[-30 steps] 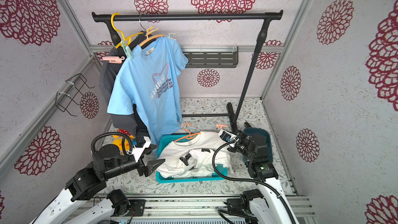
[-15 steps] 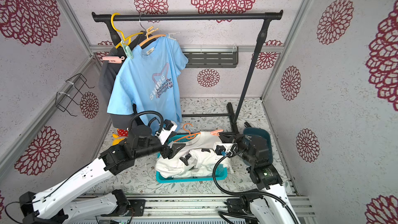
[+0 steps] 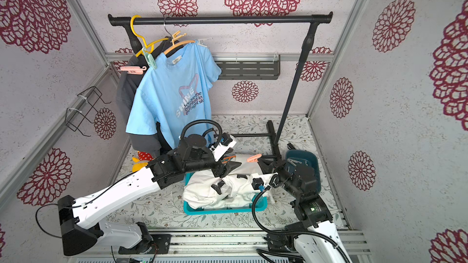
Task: Use clothespins to secure the t-shirt on both sides of the hanger
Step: Pick up the clothespin from the storage box.
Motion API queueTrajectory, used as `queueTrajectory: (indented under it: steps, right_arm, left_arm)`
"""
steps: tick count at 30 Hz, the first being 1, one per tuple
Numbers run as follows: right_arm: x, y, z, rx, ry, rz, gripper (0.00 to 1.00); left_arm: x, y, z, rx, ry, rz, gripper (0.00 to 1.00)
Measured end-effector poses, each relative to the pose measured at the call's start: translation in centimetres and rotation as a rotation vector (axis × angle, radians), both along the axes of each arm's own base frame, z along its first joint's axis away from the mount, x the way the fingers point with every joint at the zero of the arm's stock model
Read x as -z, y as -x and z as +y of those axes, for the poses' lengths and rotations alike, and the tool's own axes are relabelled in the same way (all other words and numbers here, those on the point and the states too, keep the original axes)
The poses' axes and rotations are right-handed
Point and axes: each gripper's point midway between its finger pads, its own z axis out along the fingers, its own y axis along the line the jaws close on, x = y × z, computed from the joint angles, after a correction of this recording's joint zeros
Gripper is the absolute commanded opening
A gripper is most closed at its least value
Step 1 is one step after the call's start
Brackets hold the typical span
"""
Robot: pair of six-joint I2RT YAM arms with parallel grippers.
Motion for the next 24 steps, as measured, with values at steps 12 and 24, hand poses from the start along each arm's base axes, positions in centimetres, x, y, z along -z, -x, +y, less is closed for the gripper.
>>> queueTrajectory:
  steps: [12, 24]
  right_arm:
    - [-0.5, 0.0, -0.2, 0.016, 0.029, -0.058, 0.00]
    - [-1.2, -0.2, -0.3, 0.030, 0.032, -0.095, 0.00]
  left_arm:
    - [1.4, 0.5, -2.5, 0.067, -0.067, -0.043, 0.59]
    - [0.9, -0.3, -3.8, 0.056, -0.062, -0.045, 0.47]
